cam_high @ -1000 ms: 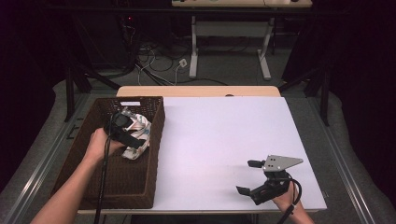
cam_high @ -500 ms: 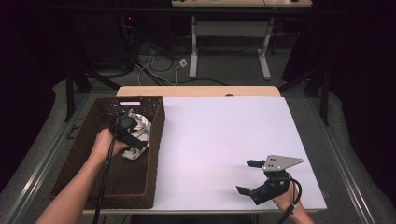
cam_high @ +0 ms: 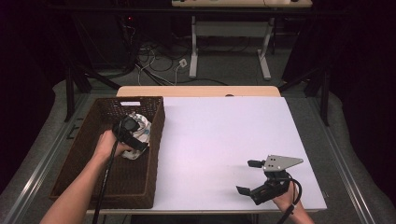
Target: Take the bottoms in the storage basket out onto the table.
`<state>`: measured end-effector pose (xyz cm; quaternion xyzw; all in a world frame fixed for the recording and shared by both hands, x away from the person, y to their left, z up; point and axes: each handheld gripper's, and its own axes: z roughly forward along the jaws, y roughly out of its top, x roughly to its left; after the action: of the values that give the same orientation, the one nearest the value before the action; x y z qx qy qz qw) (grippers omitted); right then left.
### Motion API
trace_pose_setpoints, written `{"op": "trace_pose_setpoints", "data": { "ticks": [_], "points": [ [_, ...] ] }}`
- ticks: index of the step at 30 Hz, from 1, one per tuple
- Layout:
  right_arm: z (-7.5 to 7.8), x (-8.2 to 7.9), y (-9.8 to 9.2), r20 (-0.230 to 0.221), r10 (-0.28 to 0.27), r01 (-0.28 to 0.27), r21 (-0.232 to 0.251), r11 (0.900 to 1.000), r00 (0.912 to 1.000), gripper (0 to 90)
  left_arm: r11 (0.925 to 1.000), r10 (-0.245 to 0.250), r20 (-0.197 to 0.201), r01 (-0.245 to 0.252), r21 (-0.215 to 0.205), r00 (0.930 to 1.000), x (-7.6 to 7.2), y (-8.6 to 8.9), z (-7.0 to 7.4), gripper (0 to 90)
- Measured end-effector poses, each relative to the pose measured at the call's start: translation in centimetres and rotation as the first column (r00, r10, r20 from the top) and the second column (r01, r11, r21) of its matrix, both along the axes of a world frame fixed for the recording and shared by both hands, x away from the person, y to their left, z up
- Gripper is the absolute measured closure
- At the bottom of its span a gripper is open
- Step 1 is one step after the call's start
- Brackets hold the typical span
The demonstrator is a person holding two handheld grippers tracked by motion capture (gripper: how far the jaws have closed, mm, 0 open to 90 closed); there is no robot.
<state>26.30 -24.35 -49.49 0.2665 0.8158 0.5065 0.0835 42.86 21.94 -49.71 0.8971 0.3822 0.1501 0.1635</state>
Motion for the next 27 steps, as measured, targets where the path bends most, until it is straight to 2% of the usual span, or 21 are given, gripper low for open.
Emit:
{"op": "trace_pose_setpoints", "data": {
  "ticks": [14,22,26,27],
  "points": [
    [0.0,0.0,0.0,0.0,-0.002,0.002,-0.001,1.0,1.0,0.0,0.9996,0.02,-0.048,-0.019,0.019,0.9987,0.2,-0.2,-1.3,17.2],
    [0.0,0.0,0.0,0.002,0.0,0.0,-0.001,1.0,1.0,0.0,0.9996,0.012,-0.098,-0.01,0.026,0.9951,0.3,-0.4,-1.9,29.9],
    [0.0,0.0,0.1,0.001,0.0,0.0,-0.002,1.0,1.0,0.0,0.9995,-0.002,-0.11,0.006,0.032,0.994,0.3,-0.7,-2.0,39.5],
    [0.0,0.0,0.1,0.001,0.0,0.0,-0.002,1.0,1.0,0.0,0.9995,-0.004,-0.113,0.008,0.032,0.9936,0.3,-0.7,-2.0,39.5]
  ]
}}
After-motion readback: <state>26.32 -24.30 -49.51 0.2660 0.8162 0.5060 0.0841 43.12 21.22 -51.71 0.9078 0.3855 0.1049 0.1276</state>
